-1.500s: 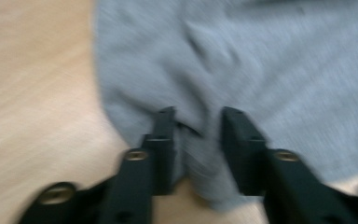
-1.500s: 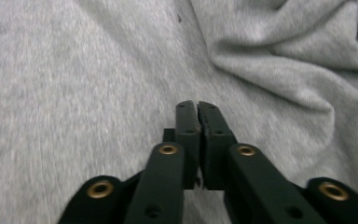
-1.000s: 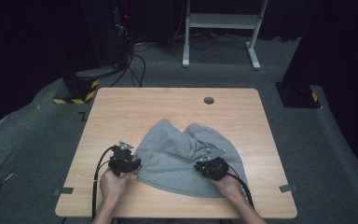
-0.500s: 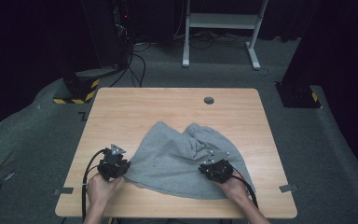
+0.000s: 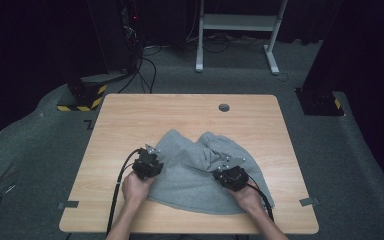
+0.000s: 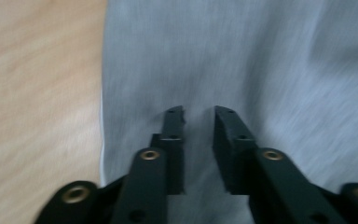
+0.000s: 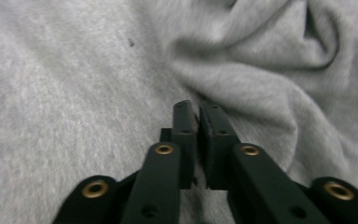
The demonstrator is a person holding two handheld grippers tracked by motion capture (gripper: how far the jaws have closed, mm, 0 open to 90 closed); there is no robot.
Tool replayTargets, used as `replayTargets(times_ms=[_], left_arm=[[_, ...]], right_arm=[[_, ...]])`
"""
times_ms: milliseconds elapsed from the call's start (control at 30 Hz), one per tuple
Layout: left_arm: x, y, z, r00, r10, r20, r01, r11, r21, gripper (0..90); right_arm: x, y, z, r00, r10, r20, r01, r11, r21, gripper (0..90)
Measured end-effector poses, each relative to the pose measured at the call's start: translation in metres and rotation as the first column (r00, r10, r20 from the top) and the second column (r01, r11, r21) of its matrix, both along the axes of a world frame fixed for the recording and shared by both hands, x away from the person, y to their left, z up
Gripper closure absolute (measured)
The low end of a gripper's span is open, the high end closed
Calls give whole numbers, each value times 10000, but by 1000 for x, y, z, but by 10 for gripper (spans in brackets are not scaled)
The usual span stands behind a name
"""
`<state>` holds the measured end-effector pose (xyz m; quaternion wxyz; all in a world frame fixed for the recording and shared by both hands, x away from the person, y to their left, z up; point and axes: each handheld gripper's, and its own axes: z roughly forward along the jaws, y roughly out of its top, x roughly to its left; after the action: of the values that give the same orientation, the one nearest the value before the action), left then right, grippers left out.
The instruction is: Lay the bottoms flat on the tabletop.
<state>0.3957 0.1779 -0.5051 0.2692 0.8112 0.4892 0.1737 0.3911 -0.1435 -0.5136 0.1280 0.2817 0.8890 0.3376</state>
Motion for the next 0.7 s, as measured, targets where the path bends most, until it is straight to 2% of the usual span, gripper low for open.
replayTargets(times_ms=[67, 167, 200, 233, 267, 300, 367, 433, 467, 500, 600, 700], left_arm=[[-12, 3, 0, 9999, -146, 25, 146, 9996, 241, 860], [-25, 7, 2, 9993, -376, -90, 380, 9985, 394, 875], [-27, 8, 4, 9993, -368, -43, 370, 9987, 351, 867], [-26, 10, 6, 9994, -342, 90, 342, 9994, 100, 836], [-25, 11, 10, 9992, -321, 230, 329, 9989, -333, 783], [-23, 10, 14, 9987, -249, 450, 282, 9969, -738, 723], [-16, 5, 23, 9960, -84, 884, 178, 9942, -1062, 594], [-6, -1, 26, 9940, 66, 1093, 80, 9910, -1334, 525], [0, -4, 25, 9936, 148, 1122, -2, 9916, -1295, 502], [6, -7, 24, 9937, 238, 1096, -94, 9915, -1301, 489], [24, -17, 16, 9971, 350, 680, -255, 9904, -1357, 472], [33, -25, 7, 9991, 252, 341, -203, 9901, -1389, 528]], right_arm=[[-7, -3, 0, 9998, 220, 37, -220, 9998, 6, 870], [-15, -7, 1, 9977, 669, -91, -670, 9977, -72, 836], [-17, -8, 2, 9970, 769, -101, -770, 9970, -69, 804], [-17, -9, 3, 9968, 789, -101, -790, 9969, -22, 785], [-16, -11, 6, 9973, 730, -60, -729, 9972, 156, 767], [-14, -13, 10, 9984, 573, 10, -573, 9973, 455, 755], [-5, -17, 19, 10000, 0, 59, -6, 9945, 1043, 702], [4, -15, 27, 9977, -607, 301, 568, 9915, 1170, 663], [10, -14, 31, 9960, -802, 398, 753, 9908, 1126, 647], [16, -12, 34, 9934, -1043, 476, 986, 9891, 1098, 628], [34, -8, 37, 9848, -1689, 416, 1644, 9818, 948, 579], [50, -3, 28, 9808, -1946, 104, 1937, 9796, 543, 565]])
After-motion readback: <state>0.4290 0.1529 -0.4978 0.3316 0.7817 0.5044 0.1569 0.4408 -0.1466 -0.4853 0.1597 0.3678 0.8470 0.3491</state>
